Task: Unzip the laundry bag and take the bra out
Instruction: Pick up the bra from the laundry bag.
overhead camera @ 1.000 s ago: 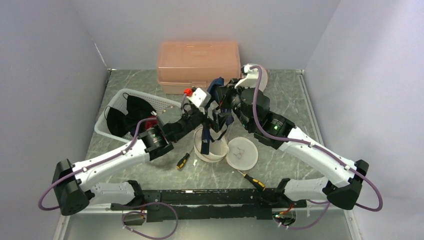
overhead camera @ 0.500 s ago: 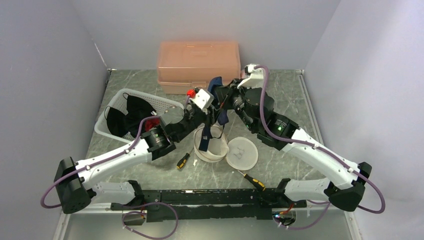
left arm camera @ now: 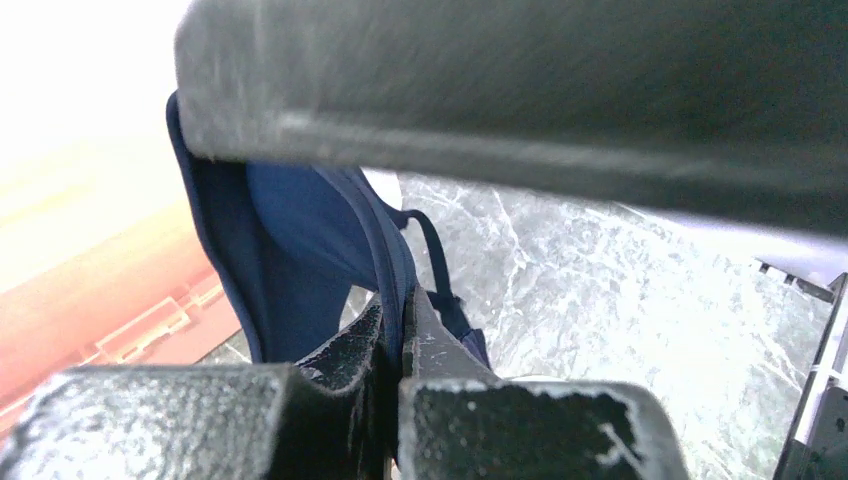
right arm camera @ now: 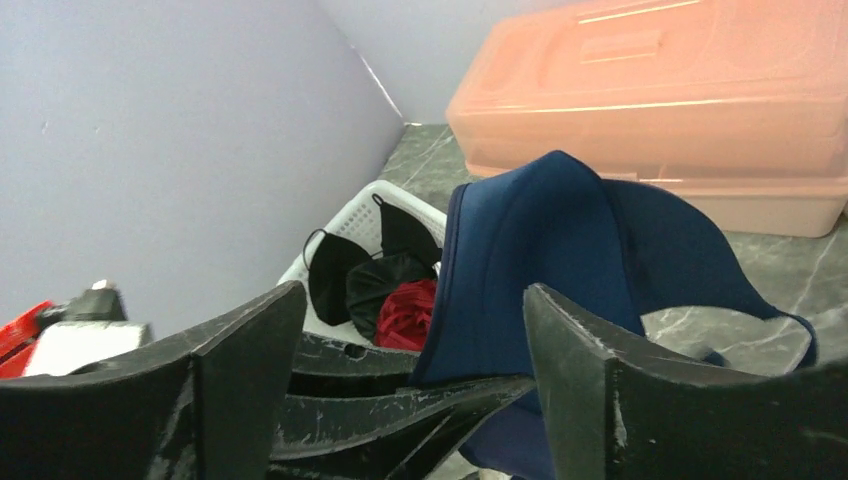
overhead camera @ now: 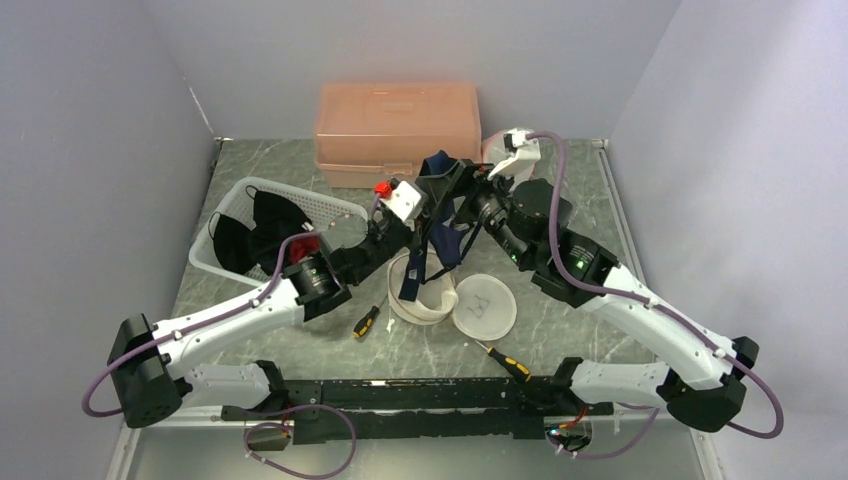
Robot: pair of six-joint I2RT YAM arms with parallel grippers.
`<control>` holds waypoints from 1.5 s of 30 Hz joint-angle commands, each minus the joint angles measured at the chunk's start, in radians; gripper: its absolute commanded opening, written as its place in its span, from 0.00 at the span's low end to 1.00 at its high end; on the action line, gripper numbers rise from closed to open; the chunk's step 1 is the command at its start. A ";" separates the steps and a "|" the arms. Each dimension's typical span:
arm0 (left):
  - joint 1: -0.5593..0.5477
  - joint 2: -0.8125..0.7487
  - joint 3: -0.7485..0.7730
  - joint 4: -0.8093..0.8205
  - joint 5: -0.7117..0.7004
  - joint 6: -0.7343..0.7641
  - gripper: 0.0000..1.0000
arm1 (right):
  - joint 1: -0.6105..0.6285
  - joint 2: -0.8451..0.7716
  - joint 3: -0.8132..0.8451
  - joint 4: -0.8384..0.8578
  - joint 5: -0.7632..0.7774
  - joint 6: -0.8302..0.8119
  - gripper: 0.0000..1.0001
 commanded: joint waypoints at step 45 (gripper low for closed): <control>0.148 -0.430 0.238 -0.606 0.896 -0.020 0.03 | -0.400 -0.178 -0.324 0.902 -1.335 0.308 0.96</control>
